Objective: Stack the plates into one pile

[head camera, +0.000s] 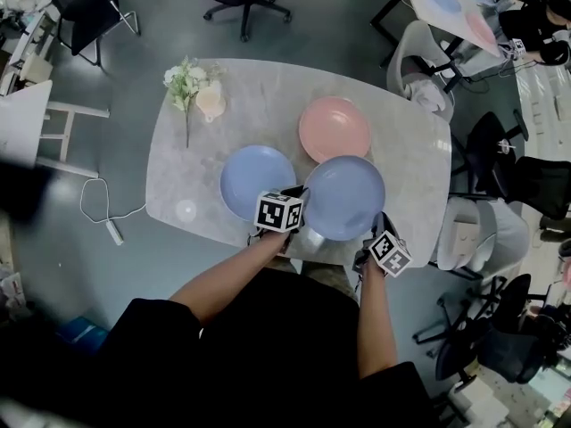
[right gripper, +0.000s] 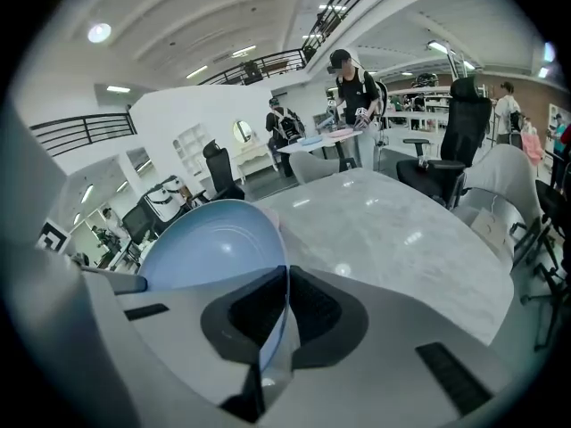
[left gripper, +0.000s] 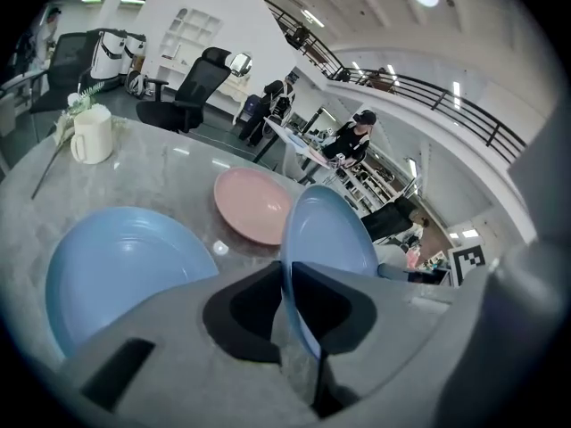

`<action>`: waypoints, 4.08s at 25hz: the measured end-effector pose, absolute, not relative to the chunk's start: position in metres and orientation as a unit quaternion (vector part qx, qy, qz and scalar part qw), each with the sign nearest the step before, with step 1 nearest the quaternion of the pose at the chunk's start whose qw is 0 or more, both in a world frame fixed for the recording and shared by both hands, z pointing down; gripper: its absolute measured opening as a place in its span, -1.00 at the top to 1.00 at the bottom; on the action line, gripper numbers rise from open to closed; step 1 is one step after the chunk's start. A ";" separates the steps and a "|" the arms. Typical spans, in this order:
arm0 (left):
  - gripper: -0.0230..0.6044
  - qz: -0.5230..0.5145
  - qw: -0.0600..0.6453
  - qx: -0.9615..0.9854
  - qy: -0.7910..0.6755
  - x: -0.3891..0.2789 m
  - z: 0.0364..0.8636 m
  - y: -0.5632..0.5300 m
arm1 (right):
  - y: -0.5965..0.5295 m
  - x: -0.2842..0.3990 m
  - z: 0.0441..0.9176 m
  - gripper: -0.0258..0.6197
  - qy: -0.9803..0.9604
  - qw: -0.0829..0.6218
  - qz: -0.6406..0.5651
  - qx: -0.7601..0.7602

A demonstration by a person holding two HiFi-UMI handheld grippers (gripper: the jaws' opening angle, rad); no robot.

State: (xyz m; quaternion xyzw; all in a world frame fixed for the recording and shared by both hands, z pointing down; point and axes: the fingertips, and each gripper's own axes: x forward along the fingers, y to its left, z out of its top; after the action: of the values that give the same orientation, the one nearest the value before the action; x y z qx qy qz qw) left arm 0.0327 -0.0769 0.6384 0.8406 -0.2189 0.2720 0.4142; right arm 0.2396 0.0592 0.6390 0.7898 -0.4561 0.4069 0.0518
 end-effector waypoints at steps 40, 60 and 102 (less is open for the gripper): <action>0.79 0.278 0.466 0.762 -0.354 -0.058 0.703 -0.164 | -0.085 0.174 0.687 0.86 -0.575 0.140 0.439 0.676; 0.80 0.324 0.465 0.718 -0.404 -0.200 0.749 -0.144 | -0.096 0.035 0.725 0.85 -0.649 0.270 0.413 0.579; 0.25 0.274 0.460 0.747 -0.394 -0.210 0.756 -0.132 | -0.095 0.014 0.746 0.72 -0.659 0.278 0.421 0.558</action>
State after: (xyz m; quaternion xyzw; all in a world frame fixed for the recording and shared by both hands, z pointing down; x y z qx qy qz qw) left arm -0.2103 -0.1320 0.7565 0.7470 -0.3943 0.2739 0.4600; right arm 0.0143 -0.0952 0.7463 0.5578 -0.6590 0.4213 0.2776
